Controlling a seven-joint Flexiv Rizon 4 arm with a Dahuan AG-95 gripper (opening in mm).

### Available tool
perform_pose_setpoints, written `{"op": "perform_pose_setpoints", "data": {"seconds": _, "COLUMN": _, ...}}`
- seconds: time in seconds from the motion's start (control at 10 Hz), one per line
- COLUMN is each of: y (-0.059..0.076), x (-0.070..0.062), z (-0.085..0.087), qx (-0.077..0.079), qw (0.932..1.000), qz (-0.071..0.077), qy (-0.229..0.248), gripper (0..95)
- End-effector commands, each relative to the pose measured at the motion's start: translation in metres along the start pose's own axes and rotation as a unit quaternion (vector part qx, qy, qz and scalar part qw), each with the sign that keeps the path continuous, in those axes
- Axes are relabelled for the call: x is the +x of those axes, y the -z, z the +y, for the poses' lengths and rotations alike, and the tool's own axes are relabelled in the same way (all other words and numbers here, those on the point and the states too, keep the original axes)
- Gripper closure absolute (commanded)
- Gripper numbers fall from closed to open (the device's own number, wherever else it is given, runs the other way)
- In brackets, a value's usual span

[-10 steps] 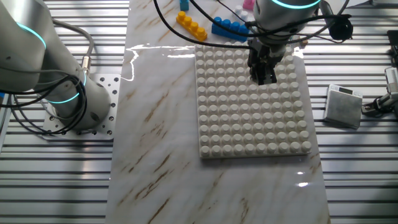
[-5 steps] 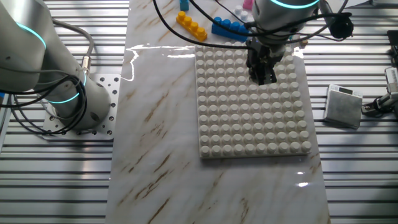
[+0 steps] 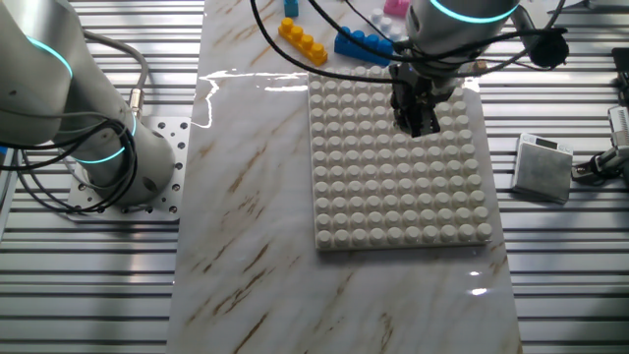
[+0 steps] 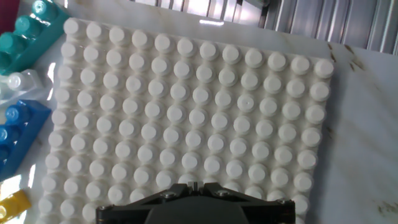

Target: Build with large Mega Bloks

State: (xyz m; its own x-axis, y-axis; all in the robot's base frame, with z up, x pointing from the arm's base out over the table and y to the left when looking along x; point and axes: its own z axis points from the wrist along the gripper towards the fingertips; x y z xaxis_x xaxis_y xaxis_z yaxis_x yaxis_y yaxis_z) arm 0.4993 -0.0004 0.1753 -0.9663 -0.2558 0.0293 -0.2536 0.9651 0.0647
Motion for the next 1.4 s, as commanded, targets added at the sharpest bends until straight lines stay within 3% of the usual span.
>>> {"op": "perform_pose_setpoints", "data": {"seconds": 0.1, "y": 0.0, "x": -0.005, "z": -0.007, "qx": -0.011, "qw": 0.9998, "qz": 0.004, "qy": 0.017, "gripper": 95.0}}
{"op": "perform_pose_setpoints", "data": {"seconds": 0.7, "y": -0.011, "x": -0.025, "z": -0.038, "qx": -0.012, "qw": 0.9981, "qz": 0.012, "qy": 0.06, "gripper": 95.0}}
{"op": "perform_pose_setpoints", "data": {"seconds": 0.9, "y": -0.016, "x": -0.024, "z": -0.043, "qx": -0.013, "qw": 0.9969, "qz": 0.018, "qy": 0.076, "gripper": 95.0}}
{"op": "perform_pose_setpoints", "data": {"seconds": 1.4, "y": -0.015, "x": -0.023, "z": -0.045, "qx": -0.016, "qw": 0.9975, "qz": 0.017, "qy": 0.066, "gripper": 95.0}}
